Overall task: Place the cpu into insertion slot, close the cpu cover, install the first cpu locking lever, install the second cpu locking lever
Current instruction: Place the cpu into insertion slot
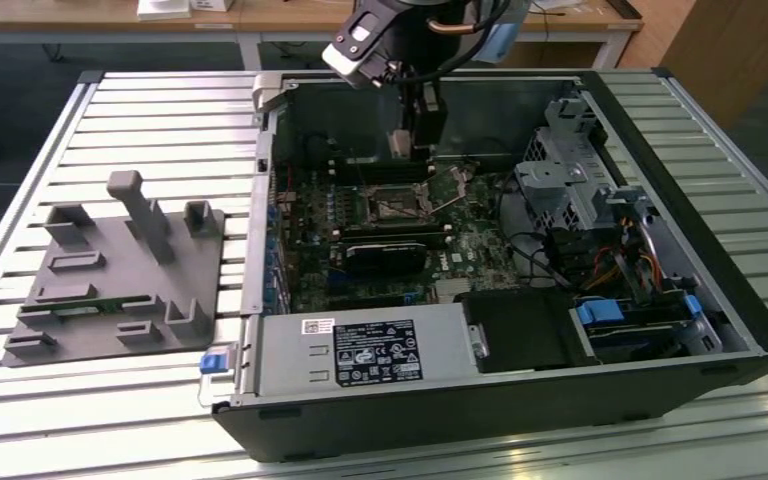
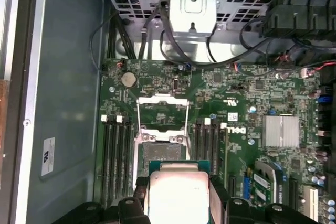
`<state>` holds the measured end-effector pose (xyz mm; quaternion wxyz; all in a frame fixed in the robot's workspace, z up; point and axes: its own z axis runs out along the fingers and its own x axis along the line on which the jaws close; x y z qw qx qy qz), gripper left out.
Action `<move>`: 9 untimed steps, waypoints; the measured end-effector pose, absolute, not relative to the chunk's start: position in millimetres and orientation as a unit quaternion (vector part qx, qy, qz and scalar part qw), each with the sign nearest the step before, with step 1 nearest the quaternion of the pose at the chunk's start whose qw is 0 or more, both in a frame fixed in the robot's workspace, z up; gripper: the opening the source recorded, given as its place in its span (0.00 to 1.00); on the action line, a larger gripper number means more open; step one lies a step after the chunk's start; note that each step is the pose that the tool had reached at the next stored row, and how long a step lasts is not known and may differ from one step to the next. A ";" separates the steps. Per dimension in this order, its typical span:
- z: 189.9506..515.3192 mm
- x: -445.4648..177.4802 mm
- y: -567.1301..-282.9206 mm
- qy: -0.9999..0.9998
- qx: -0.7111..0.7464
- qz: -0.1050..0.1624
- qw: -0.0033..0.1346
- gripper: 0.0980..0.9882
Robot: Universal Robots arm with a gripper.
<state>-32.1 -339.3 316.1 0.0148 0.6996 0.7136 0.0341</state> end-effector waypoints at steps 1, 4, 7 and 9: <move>315.0 -32.1 -338.4 0.714 0.700 0.034 0.015 0.50; 311.0 -32.1 -336.1 0.714 0.700 0.034 0.015 0.50; 305.7 -32.2 -333.7 0.714 0.700 0.034 0.015 0.50; 302.5 -32.2 -331.5 0.714 0.700 0.034 0.015 0.50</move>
